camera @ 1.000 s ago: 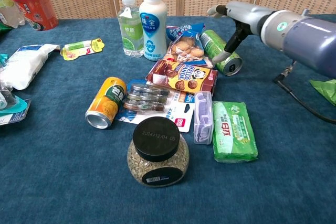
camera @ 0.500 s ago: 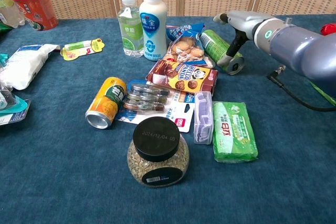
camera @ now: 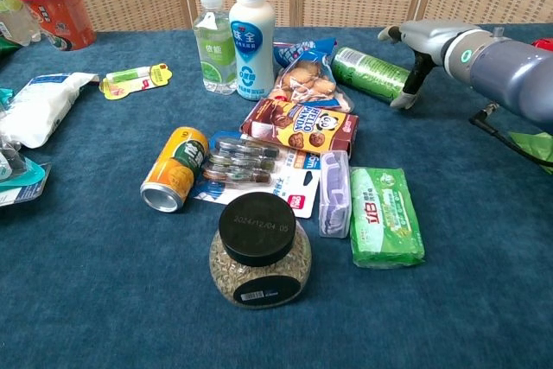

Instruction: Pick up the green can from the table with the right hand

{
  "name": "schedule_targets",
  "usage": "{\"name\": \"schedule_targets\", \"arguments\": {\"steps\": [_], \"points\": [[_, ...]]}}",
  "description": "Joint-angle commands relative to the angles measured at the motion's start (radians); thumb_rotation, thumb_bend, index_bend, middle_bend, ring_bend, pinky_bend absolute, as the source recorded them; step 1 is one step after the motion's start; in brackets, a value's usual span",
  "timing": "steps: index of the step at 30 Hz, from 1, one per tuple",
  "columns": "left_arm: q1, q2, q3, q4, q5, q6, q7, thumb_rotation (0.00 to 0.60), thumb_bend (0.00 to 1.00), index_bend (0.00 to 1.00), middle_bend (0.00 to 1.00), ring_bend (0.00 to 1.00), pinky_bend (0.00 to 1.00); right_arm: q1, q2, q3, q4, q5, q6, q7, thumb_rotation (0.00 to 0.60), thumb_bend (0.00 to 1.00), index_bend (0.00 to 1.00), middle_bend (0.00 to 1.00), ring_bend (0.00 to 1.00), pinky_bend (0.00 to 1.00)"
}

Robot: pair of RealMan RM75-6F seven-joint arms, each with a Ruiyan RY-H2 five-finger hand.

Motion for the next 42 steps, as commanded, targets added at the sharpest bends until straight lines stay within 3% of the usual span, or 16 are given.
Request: {"name": "schedule_targets", "arguments": {"steps": [1, 9, 11, 13, 15, 21, 27, 33, 42], "points": [[0.003, 0.004, 0.002, -0.002, 0.004, 0.004, 0.002, 0.600, 0.00, 0.00, 0.00, 0.00, 0.00, 0.021, 0.007, 0.007, 0.012, 0.040, -0.057, -0.027, 0.600, 0.06, 0.00, 0.00, 0.00, 0.00], [0.023, 0.010, 0.012, 0.008, 0.013, 0.029, -0.012, 0.600, 0.00, 0.00, 0.00, 0.00, 0.00, 0.075, 0.003, 0.033, 0.023, 0.137, -0.096, -0.081, 0.600, 0.06, 0.00, 0.00, 0.00, 0.03], [0.023, 0.010, 0.011, 0.013, 0.011, 0.030, -0.018, 0.600, 0.00, 0.00, 0.00, 0.00, 0.00, 0.085, -0.001, 0.036, 0.024, 0.146, -0.091, -0.086, 0.600, 0.05, 0.00, 0.03, 0.05, 0.15], [0.022, 0.009, 0.010, 0.016, 0.010, 0.028, -0.022, 0.600, 0.00, 0.00, 0.00, 0.00, 0.00, 0.095, -0.007, 0.037, 0.030, 0.162, -0.091, -0.095, 0.600, 0.04, 0.00, 0.19, 0.23, 0.39], [0.021, 0.008, 0.009, 0.019, 0.011, 0.026, -0.026, 0.600, 0.00, 0.00, 0.00, 0.00, 0.00, 0.103, -0.015, 0.036, 0.039, 0.183, -0.092, -0.109, 0.600, 0.03, 0.06, 0.32, 0.36, 0.55], [0.024, 0.009, 0.010, 0.027, 0.008, 0.029, -0.038, 0.600, 0.00, 0.00, 0.00, 0.00, 0.00, 0.122, -0.035, 0.040, 0.070, 0.234, -0.083, -0.138, 0.600, 0.03, 0.25, 0.47, 0.51, 0.69], [0.028, 0.008, 0.012, 0.035, 0.012, 0.034, -0.049, 0.600, 0.00, 0.00, 0.00, 0.00, 0.00, 0.107, -0.022, 0.055, 0.045, 0.204, -0.031, -0.094, 0.600, 0.07, 0.46, 0.72, 0.77, 0.92], [0.024, -0.002, 0.011, 0.042, 0.013, 0.027, -0.056, 0.600, 0.00, 0.00, 0.00, 0.00, 0.00, 0.046, 0.064, 0.070, -0.093, 0.159, 0.053, -0.036, 0.600, 0.08, 0.49, 0.76, 0.81, 0.97], [0.025, -0.017, 0.014, 0.046, 0.030, 0.028, -0.058, 0.600, 0.00, 0.00, 0.00, 0.00, 0.00, -0.103, 0.295, 0.131, -0.498, 0.060, 0.211, 0.123, 0.600, 0.08, 0.48, 0.75, 0.82, 0.97]]}}
